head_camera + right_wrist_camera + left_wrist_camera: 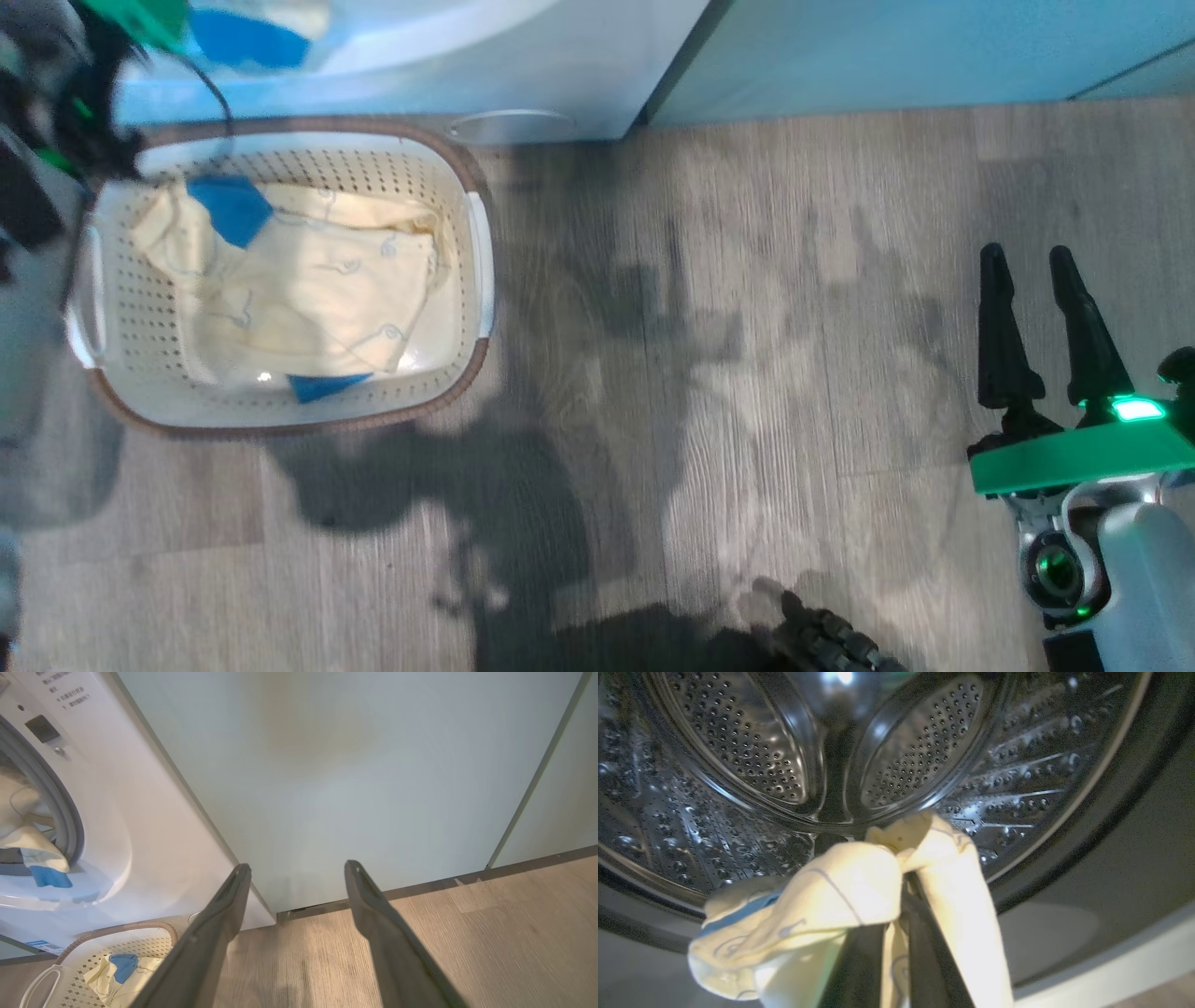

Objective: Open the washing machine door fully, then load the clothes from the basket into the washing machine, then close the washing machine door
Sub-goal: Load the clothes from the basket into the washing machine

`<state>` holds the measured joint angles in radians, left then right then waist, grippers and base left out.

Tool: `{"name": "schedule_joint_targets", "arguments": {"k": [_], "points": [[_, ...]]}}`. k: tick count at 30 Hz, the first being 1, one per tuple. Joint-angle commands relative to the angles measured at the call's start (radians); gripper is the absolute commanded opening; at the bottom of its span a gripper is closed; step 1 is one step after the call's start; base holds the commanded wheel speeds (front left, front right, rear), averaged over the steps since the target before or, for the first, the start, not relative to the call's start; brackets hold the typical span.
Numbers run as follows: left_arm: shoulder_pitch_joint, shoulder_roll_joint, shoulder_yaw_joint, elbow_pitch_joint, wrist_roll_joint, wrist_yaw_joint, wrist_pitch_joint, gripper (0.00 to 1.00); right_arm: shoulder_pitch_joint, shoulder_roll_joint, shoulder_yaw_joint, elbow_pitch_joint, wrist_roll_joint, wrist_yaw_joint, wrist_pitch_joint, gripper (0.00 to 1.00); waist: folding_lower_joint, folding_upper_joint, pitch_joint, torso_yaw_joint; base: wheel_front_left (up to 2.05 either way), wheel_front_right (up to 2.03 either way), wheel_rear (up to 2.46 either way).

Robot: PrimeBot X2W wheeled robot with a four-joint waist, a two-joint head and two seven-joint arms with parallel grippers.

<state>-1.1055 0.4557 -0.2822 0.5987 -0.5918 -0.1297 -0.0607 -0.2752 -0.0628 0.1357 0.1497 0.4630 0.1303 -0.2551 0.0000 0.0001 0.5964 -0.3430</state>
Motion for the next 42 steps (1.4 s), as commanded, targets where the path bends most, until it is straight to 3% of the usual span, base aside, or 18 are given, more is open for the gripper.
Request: {"name": "schedule_joint_targets", "arguments": {"k": [1, 15, 28, 42], "points": [[-0.057, 0.057, 0.040, -0.020, -0.007, -0.001, 0.010, 0.00, -0.010, -0.006, 0.018, -0.030, 0.007, 0.000, -0.007, 1.00, 0.0000, -0.0001, 0.020, -0.007, 0.00, 0.00, 0.00], [-0.431, 0.044, 0.004, 0.231, 0.029, 0.005, 0.045, 0.00, -0.066, 0.009, 0.037, -0.038, 0.022, 0.000, -0.007, 1.00, 0.0000, -0.0001, 0.151, -0.043, 0.00, 0.00, 0.00], [-0.671, 0.016, -0.036, 0.435, 0.096, 0.033, -0.078, 0.00, -0.104, 0.012, 0.058, -0.047, 0.040, 0.000, -0.007, 1.00, 0.0000, -0.0001, 0.241, -0.077, 0.00, 0.00, 0.00], [-0.837, 0.043, -0.071, 0.560, 0.159, 0.061, -0.192, 0.00, -0.125, 0.012, 0.093, -0.053, 0.096, 0.000, -0.007, 1.00, 0.0000, -0.0001, 0.303, -0.140, 0.00, 0.00, 0.00]]}}
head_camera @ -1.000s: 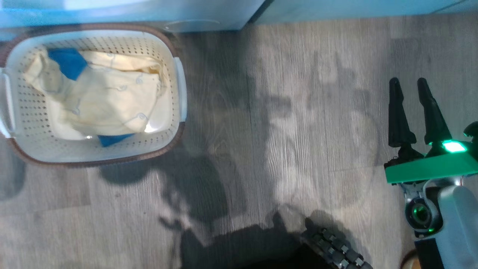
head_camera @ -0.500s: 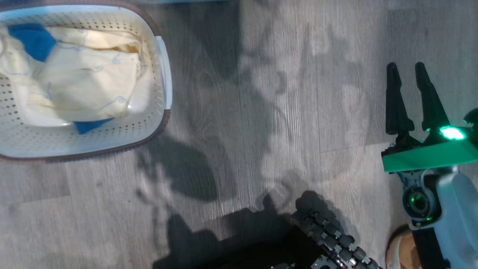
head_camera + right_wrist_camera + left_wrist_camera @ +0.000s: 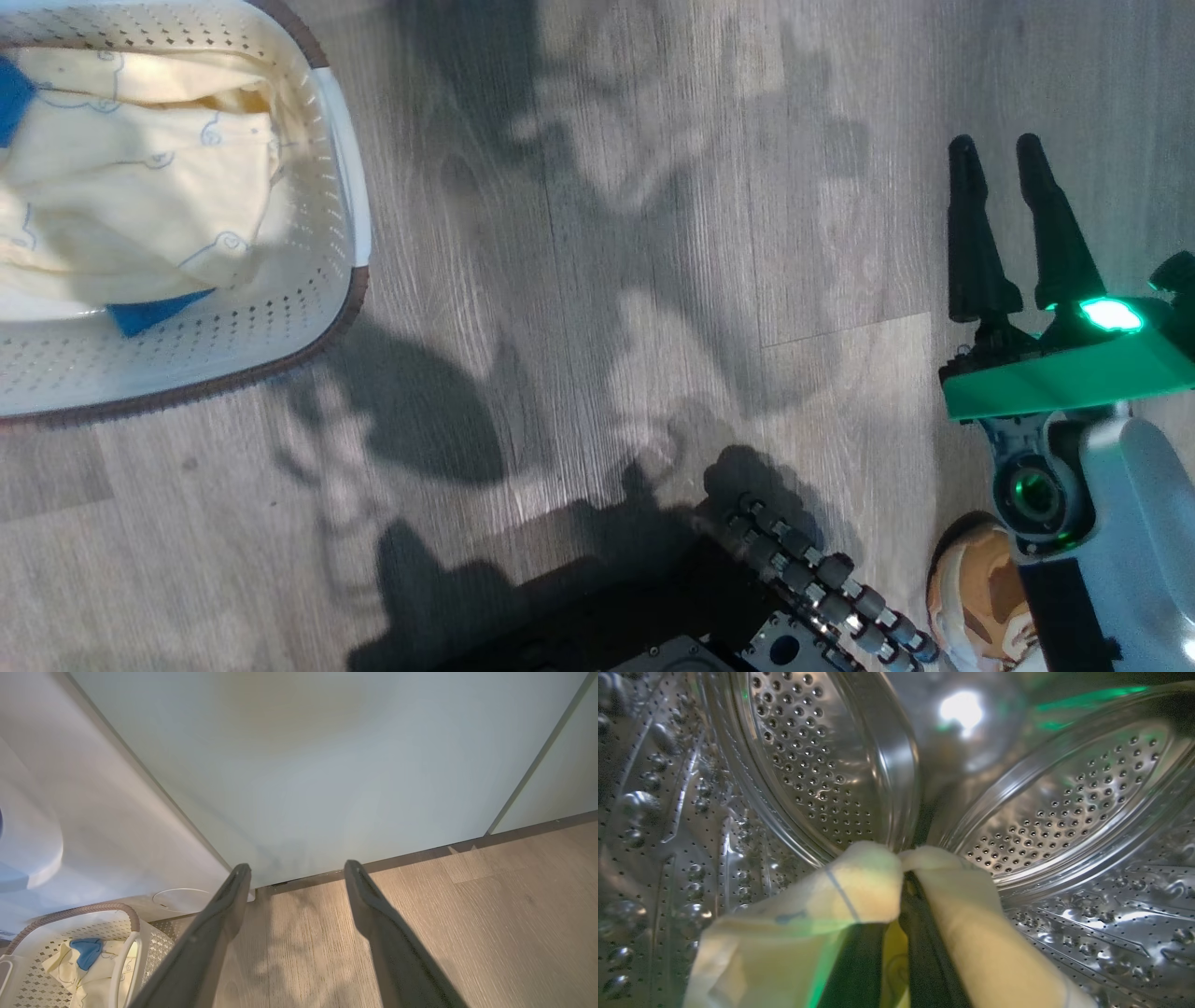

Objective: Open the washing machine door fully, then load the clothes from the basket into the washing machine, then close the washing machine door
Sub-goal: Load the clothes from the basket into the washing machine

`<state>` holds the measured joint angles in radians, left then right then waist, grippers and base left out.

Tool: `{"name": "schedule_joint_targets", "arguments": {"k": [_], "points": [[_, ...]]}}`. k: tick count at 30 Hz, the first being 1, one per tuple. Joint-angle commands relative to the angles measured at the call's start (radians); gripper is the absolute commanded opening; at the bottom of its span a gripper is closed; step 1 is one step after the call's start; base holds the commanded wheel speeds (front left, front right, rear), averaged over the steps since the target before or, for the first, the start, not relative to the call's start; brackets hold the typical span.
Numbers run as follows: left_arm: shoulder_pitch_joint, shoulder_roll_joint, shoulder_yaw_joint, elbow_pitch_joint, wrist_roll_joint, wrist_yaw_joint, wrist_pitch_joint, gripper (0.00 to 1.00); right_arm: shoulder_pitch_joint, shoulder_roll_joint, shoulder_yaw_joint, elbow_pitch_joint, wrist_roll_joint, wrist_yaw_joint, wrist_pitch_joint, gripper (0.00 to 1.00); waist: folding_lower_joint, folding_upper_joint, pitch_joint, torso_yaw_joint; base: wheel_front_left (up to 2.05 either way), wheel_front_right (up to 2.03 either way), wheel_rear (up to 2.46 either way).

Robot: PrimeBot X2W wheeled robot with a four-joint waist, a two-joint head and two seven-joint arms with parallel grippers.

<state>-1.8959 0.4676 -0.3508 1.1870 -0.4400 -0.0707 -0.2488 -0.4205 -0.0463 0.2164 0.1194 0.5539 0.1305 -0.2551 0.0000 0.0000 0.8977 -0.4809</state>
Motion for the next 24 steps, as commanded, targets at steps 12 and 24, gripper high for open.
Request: {"name": "schedule_joint_targets", "arguments": {"k": [12, 24], "points": [[-0.028, 0.034, 0.074, -0.185, 0.029, 0.056, -0.013, 0.00, 0.041, -0.004, 0.008, -0.023, 0.020, 0.000, -0.007, 1.00, 0.0000, 0.0000, 0.005, -0.012, 0.00, 0.00, 0.00], [0.048, -0.015, 0.020, -0.036, 0.064, -0.001, 0.008, 1.00, 0.035, -0.004, 0.002, -0.019, 0.009, 0.000, -0.007, 1.00, 0.0000, 0.0000, 0.000, 0.006, 0.00, 0.00, 0.00]]}}
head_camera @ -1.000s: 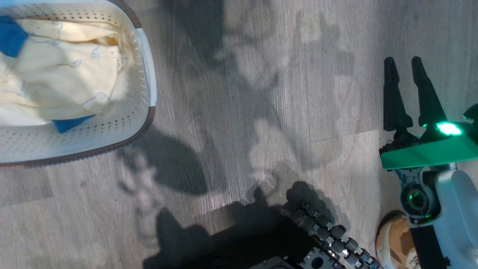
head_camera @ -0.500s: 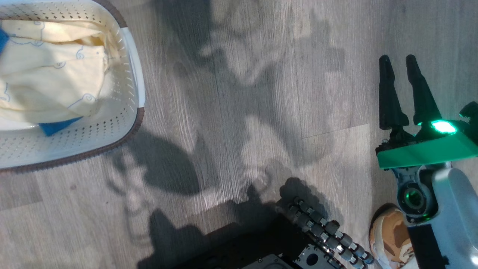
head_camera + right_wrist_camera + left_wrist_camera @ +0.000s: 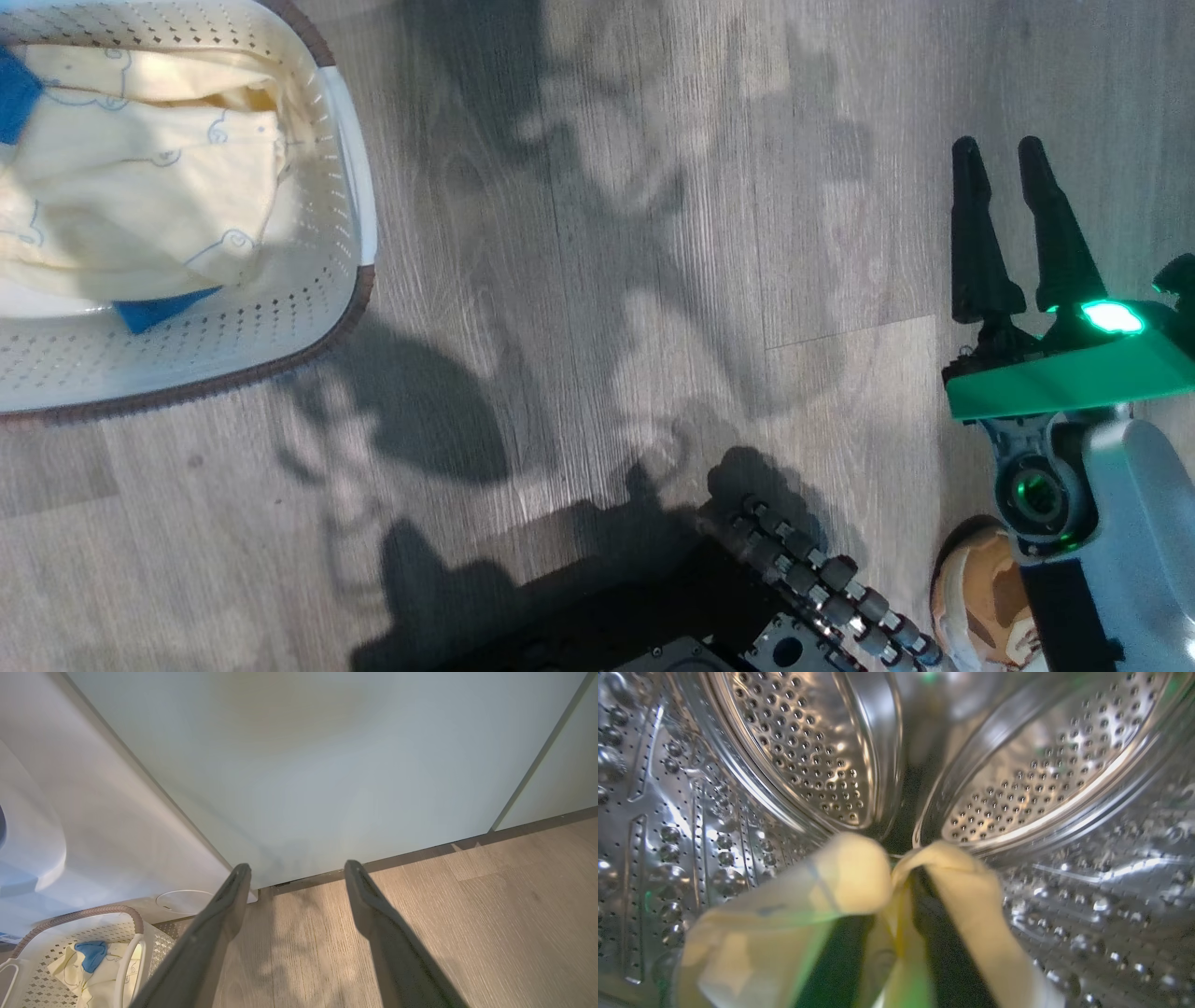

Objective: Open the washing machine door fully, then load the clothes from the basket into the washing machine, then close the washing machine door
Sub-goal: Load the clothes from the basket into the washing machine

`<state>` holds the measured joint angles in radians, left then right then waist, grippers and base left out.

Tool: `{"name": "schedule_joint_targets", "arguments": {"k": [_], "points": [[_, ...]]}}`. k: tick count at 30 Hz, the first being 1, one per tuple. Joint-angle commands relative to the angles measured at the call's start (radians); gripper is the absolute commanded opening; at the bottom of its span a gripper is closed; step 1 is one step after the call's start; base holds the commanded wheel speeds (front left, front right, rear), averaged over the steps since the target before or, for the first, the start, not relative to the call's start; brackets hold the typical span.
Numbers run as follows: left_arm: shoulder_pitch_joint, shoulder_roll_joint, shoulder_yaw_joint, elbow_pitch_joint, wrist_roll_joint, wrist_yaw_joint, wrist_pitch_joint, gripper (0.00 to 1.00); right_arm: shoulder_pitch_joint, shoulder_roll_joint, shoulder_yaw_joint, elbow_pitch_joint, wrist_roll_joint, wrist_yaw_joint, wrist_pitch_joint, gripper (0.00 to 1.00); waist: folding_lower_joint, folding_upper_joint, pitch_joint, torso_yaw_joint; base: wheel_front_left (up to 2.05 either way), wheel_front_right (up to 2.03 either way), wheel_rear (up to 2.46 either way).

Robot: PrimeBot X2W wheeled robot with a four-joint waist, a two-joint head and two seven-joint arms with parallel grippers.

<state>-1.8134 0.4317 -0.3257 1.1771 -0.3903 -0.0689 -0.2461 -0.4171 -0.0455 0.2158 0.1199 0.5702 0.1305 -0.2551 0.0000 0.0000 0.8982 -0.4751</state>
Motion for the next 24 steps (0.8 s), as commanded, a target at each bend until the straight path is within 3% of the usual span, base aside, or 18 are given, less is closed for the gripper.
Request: {"name": "schedule_joint_targets", "arguments": {"k": [1, 13, 24], "points": [[-0.034, 0.020, -0.006, -0.026, 0.014, -0.003, 0.005, 1.00, 0.032, -0.005, 0.003, -0.020, -0.007, 0.000, -0.007, 1.00, 0.0000, 0.0000, 0.000, 0.000, 0.00, 0.00, 0.00], [-0.024, 0.020, -0.045, 0.067, 0.019, -0.020, 0.078, 1.00, 0.023, -0.005, 0.003, -0.009, -0.004, 0.000, -0.007, 1.00, 0.0000, 0.0000, -0.052, 0.016, 0.00, 0.00, 0.00], [0.154, -0.011, -0.032, 0.090, -0.059, -0.056, 0.064, 1.00, 0.058, -0.005, -0.028, -0.003, -0.028, 0.000, -0.007, 1.00, 0.0000, 0.0000, -0.186, 0.056, 0.00, 0.00, 0.00]]}}
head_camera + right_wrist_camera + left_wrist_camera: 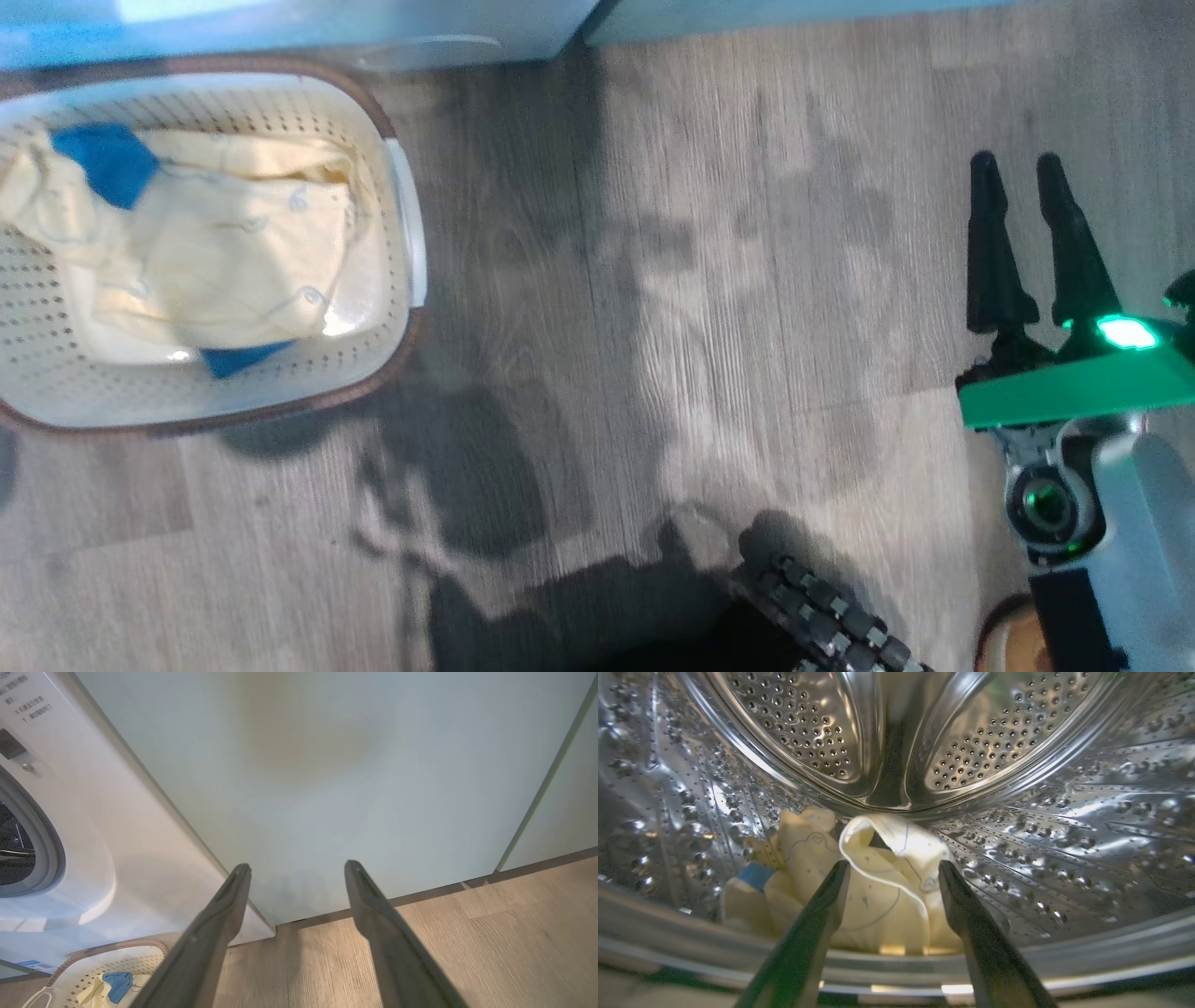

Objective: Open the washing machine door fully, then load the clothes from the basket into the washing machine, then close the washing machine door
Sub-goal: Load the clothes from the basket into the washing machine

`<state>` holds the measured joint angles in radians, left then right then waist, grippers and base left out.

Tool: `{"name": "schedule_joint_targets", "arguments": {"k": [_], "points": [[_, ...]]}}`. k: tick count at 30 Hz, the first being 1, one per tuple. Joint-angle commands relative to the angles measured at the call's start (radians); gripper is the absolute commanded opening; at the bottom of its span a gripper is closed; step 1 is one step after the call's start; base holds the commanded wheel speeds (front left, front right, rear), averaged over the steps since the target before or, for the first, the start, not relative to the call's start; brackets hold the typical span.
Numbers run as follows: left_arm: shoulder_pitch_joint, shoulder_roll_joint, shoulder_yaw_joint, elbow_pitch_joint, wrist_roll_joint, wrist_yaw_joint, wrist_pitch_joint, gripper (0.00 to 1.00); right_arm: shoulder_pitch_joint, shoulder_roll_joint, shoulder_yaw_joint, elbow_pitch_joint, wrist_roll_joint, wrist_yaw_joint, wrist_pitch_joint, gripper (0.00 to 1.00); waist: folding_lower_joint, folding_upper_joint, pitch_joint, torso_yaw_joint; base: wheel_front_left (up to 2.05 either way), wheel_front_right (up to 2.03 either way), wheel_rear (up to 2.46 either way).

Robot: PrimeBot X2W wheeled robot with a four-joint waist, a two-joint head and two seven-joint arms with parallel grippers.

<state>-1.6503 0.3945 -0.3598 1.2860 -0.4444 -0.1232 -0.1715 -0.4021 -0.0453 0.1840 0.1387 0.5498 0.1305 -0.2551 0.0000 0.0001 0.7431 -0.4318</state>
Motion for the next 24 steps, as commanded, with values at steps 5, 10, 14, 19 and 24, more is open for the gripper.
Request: {"name": "schedule_joint_targets", "arguments": {"k": [5, 10, 14, 19, 24], "points": [[0.095, 0.016, -0.005, -0.028, -0.037, -0.007, -0.041, 1.00, 0.066, -0.005, -0.008, -0.017, -0.026, 0.000, -0.007, 1.00, 0.0000, -0.0001, -0.099, 0.026, 0.00, 0.00, 0.00], [0.220, 0.003, -0.016, -0.071, -0.084, -0.007, -0.065, 1.00, 0.096, -0.005, -0.021, -0.010, -0.047, 0.000, -0.007, 1.00, 0.0000, -0.0001, -0.167, 0.042, 0.00, 0.00, 0.00], [0.326, -0.006, -0.021, -0.121, -0.116, -0.007, -0.081, 1.00, 0.123, -0.005, -0.036, -0.003, -0.065, 0.000, -0.007, 1.00, 0.0000, -0.0001, -0.222, 0.062, 0.00, 0.00, 0.00], [0.458, -0.011, -0.016, -0.209, -0.146, -0.007, -0.089, 1.00, 0.152, -0.006, -0.053, -0.001, -0.085, 0.000, -0.007, 1.00, 0.0000, -0.0001, -0.277, 0.095, 0.00, 0.00, 0.00], [0.571, -0.007, 0.016, -0.316, -0.147, 0.002, -0.090, 1.00, 0.173, -0.015, -0.065, 0.001, -0.091, 0.000, -0.007, 1.00, 0.0000, -0.0001, -0.319, 0.126, 0.00, 0.00, 0.00]]}}
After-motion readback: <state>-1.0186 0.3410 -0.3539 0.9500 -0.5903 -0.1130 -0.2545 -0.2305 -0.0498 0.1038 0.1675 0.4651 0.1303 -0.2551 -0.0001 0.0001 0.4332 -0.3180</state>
